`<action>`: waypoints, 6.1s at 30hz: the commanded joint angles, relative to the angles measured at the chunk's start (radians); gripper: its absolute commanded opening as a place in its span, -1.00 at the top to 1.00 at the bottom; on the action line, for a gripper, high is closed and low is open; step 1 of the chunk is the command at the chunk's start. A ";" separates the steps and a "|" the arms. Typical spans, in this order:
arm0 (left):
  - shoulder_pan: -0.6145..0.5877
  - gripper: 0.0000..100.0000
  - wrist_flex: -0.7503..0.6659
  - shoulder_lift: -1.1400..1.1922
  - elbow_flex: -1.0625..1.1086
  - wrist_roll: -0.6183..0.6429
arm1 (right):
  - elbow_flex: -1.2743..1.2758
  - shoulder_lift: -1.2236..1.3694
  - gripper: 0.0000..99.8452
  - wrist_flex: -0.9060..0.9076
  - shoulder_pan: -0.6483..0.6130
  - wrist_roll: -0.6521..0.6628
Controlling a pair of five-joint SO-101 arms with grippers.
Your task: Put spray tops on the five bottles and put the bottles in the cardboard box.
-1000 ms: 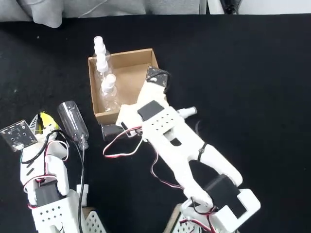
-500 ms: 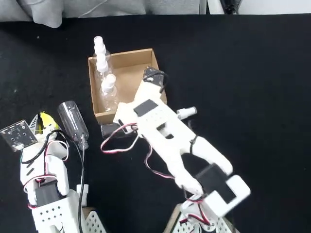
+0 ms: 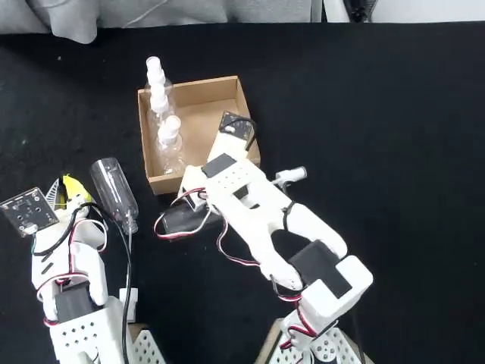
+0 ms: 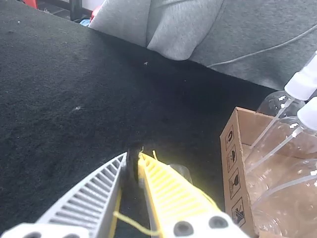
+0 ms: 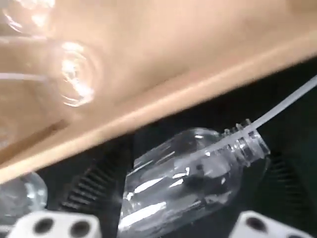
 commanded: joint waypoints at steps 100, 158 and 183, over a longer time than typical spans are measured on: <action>-0.065 0.94 -0.006 -0.011 0.025 0.002 | 0.418 -0.420 0.30 -0.176 -0.247 -0.278; -0.065 0.94 -0.005 -0.011 0.025 0.002 | 0.398 -0.429 0.30 0.367 -0.212 0.144; -0.064 0.94 -0.005 -0.011 0.025 0.002 | 0.283 -0.429 0.30 0.523 0.400 0.970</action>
